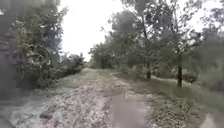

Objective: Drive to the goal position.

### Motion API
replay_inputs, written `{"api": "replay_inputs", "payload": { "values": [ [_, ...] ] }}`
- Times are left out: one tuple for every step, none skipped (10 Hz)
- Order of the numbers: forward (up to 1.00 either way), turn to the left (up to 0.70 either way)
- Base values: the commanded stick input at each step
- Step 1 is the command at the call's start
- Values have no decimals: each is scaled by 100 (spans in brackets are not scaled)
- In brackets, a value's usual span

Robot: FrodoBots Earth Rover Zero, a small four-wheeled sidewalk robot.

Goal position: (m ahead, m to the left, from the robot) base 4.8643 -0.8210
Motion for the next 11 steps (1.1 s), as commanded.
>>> {"api": "replay_inputs", "payload": {
  "values": [
    [50, 0],
    [50, 0],
    [50, 0],
    [50, 0],
    [50, 0],
    [50, 0],
    [50, 0],
    [50, 0],
    [50, 0],
    [50, 0],
    [50, 0]
  ]
}}
